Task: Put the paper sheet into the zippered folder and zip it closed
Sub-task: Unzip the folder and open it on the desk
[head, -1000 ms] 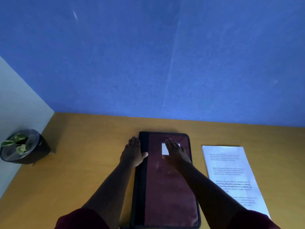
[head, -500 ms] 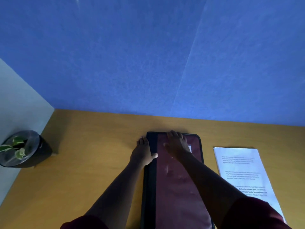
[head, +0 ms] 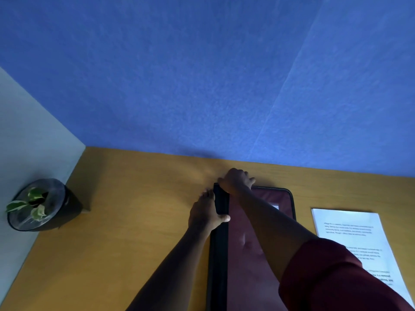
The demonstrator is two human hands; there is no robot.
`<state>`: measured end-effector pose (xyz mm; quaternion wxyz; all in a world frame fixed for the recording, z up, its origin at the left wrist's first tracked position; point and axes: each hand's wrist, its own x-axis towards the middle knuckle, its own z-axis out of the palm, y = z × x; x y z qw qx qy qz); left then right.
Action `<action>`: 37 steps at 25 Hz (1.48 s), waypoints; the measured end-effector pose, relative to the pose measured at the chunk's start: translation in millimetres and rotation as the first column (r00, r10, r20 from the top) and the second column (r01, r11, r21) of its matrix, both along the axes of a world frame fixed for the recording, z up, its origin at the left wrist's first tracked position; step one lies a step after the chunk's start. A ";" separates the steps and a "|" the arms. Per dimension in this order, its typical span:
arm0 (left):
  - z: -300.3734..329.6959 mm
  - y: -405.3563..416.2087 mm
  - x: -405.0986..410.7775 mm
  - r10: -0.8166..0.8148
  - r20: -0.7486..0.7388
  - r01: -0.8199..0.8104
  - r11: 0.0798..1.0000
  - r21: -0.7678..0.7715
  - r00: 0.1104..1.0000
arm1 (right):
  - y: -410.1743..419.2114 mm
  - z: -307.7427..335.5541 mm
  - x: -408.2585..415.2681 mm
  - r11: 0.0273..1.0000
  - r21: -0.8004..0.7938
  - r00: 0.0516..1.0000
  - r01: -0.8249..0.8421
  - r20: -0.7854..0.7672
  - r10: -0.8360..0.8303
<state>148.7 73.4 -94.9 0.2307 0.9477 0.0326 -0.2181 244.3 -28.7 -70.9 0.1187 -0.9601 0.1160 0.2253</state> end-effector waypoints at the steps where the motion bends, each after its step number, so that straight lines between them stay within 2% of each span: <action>1: -0.6 0.3 0.8 -0.001 0.002 0.001 1.000 0.003 1.000 | 5.2 -0.5 1.3 1.000 -0.005 1.000 0.020 -0.006 -0.020; 11: -4.9 1.5 -0.4 0.008 0.029 -0.008 1.000 0.007 1.000 | 7.2 -9.3 17.6 0.964 0.066 0.964 0.258 -0.081 -0.253; 15: -5.0 1.3 -1.3 0.011 0.036 -0.011 1.000 0.003 0.999 | 4.2 -12.6 16.9 0.958 0.100 0.963 0.269 -0.060 -0.264; 20: -3.8 0.3 -1.3 0.010 0.026 -0.010 1.000 0.015 1.000 | -14.0 -12.8 15.6 0.954 0.072 0.956 0.292 -0.001 -0.293; 27: -1.3 -2.2 -1.4 0.018 0.013 -0.019 0.999 0.028 1.000 | -25.4 -17.1 15.6 0.953 0.057 0.955 0.296 0.004 -0.297; 32: -3.0 -2.9 -1.1 0.029 0.012 -0.029 0.999 0.031 1.000 | -21.5 -13.7 19.2 0.968 0.064 0.968 0.244 -0.075 -0.239; 37: -3.8 -1.3 -3.9 0.037 0.021 -0.037 0.999 0.002 0.999 | -20.1 1.0 31.3 0.979 0.024 0.946 0.203 -0.264 -0.189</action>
